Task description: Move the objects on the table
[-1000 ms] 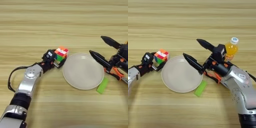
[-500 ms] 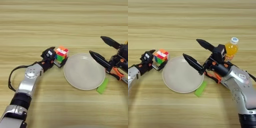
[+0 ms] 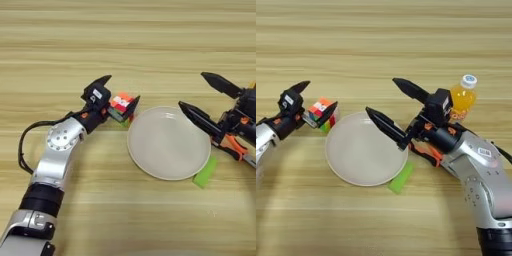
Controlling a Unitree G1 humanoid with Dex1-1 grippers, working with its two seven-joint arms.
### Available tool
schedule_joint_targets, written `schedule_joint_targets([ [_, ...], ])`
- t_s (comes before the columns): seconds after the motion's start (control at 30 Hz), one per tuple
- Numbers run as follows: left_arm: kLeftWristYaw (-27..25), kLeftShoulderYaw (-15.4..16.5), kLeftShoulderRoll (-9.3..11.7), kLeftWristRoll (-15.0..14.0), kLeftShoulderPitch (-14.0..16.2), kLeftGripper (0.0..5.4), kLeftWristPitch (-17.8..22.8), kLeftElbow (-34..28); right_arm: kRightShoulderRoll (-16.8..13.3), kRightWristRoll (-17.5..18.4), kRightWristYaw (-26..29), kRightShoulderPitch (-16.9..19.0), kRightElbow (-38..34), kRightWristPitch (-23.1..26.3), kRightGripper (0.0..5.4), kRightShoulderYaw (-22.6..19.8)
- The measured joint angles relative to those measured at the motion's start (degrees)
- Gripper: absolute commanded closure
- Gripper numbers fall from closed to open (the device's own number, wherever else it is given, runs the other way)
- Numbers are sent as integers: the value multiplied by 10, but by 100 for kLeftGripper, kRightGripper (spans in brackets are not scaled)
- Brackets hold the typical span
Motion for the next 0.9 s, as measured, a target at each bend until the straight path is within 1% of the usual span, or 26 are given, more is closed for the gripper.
schedule_joint_targets([
  [0.07, 1, 5, -2, -8, 1, 2, -4, -14, 0, 0, 0, 0, 0, 0, 0, 0],
  [0.27, 21, 18, -9, -11, 9, 2, -8, -44, 2, 1, -2, 0, 0, 0, 0, 0],
  [0.37, 43, 26, -18, -10, 15, 2, -12, -52, 8, 2, -12, 0, 0, 0, 0, -2],
  [0.5, 77, 49, -27, -13, 20, 2, -19, -65, 21, 2, -30, 0, 0, -10, 0, -8],
  [0.63, 114, 68, -43, -18, 22, 2, -26, -76, 30, -5, -56, 0, 1, -23, 0, -19],
  [0.73, 144, 83, -51, -17, 26, 2, -35, -77, 39, -20, -82, -7, 5, -39, 0, -26],
  [0.77, 157, 87, -55, -13, 31, 2, -48, -77, 42, -36, -97, -11, 6, -54, 0, -30],
  [0.83, 169, 89, -59, -8, 39, 2, -55, -76, 43, -61, -114, -13, 9, -75, 0, -34],
  [0.9, 182, 90, -63, -2, 47, 2, -72, -75, 44, -93, -138, -18, 9, -98, 0, -38],
])
